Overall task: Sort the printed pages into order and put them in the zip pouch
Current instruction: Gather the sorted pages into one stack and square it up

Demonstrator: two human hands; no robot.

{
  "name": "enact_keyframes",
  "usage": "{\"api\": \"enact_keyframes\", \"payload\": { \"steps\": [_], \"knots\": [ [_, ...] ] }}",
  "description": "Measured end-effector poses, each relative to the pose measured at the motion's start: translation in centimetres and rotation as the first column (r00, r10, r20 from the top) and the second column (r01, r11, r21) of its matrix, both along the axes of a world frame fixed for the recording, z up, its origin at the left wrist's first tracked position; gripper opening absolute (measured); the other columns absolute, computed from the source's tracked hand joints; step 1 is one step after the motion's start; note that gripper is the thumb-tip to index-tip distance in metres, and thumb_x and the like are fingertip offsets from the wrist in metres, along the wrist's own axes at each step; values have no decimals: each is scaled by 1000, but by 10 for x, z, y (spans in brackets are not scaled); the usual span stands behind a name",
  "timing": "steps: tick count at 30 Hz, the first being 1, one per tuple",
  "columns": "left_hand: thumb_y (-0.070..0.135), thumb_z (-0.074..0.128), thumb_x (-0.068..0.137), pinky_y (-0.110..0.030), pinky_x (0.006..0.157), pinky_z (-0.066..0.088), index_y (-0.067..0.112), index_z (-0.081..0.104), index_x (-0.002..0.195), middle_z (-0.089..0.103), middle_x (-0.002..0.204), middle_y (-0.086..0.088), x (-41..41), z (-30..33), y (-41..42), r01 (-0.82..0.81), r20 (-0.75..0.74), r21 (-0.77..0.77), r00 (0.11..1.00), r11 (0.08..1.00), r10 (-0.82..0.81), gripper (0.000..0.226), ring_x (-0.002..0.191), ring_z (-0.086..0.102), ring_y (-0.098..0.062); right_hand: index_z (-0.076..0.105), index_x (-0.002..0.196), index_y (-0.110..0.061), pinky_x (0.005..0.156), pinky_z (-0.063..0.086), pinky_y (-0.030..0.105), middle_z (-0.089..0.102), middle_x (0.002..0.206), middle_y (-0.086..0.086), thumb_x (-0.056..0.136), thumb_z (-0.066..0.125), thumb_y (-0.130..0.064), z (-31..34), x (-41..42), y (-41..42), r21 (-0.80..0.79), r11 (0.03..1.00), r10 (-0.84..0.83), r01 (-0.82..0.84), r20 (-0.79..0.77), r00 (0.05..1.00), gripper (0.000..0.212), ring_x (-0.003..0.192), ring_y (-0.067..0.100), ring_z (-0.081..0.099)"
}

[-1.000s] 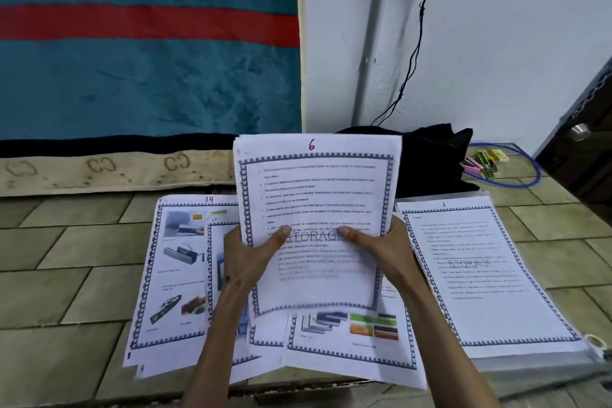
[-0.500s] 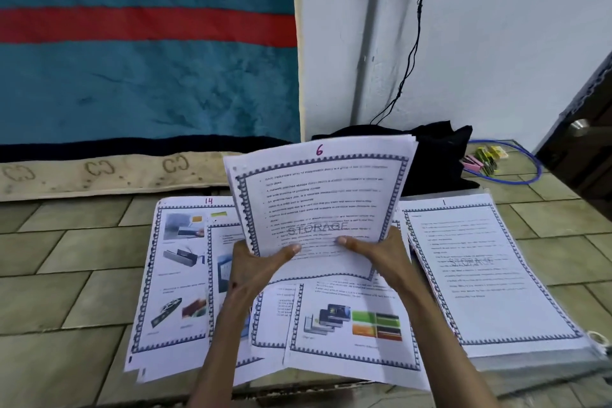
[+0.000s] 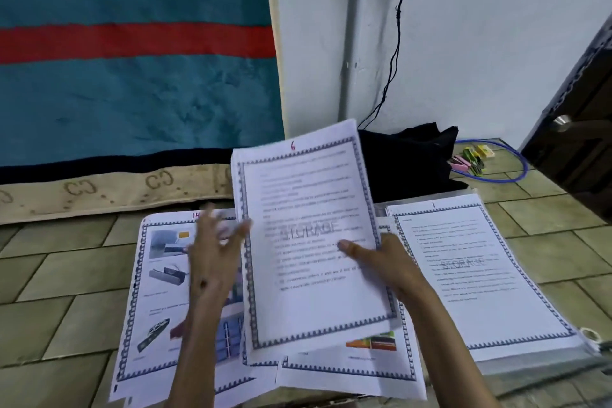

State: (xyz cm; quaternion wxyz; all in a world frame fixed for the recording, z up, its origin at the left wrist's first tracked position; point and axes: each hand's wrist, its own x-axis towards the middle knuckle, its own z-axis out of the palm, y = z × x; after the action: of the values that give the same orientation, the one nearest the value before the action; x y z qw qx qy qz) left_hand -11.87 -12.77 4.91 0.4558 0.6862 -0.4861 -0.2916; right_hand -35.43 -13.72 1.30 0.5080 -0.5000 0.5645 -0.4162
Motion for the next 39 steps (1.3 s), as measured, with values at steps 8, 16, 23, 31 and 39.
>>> {"api": "enact_keyframes", "payload": {
  "steps": [8, 16, 23, 31, 39],
  "knots": [
    [49, 25, 97, -37, 112, 20, 18, 30, 144, 37, 149, -6, -39, 30, -70, 402, 645, -34, 708, 915, -287, 57, 140, 29, -21, 68, 104, -12, 86, 56, 38, 74, 101, 1, 73, 78, -31, -15, -1, 22, 179, 970, 187, -164, -117, 975, 37, 91, 18, 71],
    [40, 33, 99, -34, 76, 37, 18, 50, 101, 62, 95, 1, -49, 17, -72, 506, 566, -39, 722, 862, -398, 27, 92, 56, -27, 66, 110, -9, 89, 54, 40, 74, 103, 0, 66, 82, -38, -28, -4, 26, 240, 956, 194, -168, -91, 977, 54, 94, 15, 70],
    [32, 40, 98, -31, 68, 31, 15, 49, 86, 58, 78, 4, -46, 11, -72, 492, 562, -132, 752, 860, -345, 23, 78, 53, -23, 51, 126, -30, 95, 45, 18, 60, 124, -16, 85, 58, -51, -14, 8, 24, 71, 972, 233, -224, -162, 959, 47, 116, -2, 55],
    [33, 36, 99, -34, 86, 33, 19, 52, 97, 63, 96, 4, -56, 11, -67, 536, 614, -56, 684, 842, -395, 20, 98, 54, -19, 2, 148, -35, 118, 8, 27, 5, 151, -26, 69, 19, -86, 34, 54, -8, -283, 958, 19, -46, -98, 995, 96, 143, -4, 2],
    [30, 33, 100, -28, 77, 23, 19, 49, 91, 58, 87, 9, -55, 4, -59, 557, 624, -93, 679, 825, -387, 22, 91, 50, -16, 19, 148, -25, 109, 20, 11, 25, 142, -22, 99, 31, -38, 30, 56, -12, -307, 952, -25, -3, -87, 996, 52, 133, -10, 24]
  ]
}}
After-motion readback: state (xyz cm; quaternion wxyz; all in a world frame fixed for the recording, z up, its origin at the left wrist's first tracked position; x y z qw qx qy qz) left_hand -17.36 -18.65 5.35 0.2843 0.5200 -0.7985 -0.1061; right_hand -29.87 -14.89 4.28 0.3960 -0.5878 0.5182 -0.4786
